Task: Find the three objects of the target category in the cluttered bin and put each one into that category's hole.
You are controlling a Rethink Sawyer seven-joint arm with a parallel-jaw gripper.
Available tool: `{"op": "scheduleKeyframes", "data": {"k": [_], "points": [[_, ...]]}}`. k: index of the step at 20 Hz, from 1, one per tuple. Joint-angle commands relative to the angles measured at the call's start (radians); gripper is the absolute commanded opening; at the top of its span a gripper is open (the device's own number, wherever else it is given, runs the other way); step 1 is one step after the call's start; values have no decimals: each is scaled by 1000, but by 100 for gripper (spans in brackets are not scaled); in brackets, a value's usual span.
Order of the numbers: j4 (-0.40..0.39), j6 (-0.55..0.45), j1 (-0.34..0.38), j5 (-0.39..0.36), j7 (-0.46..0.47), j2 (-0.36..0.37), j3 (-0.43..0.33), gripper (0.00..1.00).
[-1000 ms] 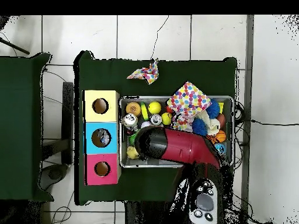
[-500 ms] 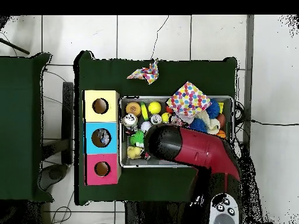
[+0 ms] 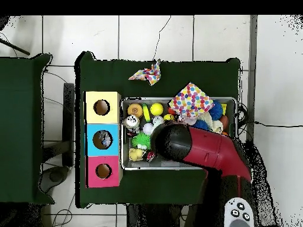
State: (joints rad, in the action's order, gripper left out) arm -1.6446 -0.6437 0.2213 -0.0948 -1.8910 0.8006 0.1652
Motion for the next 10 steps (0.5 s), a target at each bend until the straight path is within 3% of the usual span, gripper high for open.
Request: {"op": "scheduleKeyframes", "data": {"k": [1,5,10], "points": [[-14,-116,45,-32,103,45,-104,0],[14,-278,110,-13,194,127,-125,0],[28,-353,162,-21,234,165,-166,0]]}}
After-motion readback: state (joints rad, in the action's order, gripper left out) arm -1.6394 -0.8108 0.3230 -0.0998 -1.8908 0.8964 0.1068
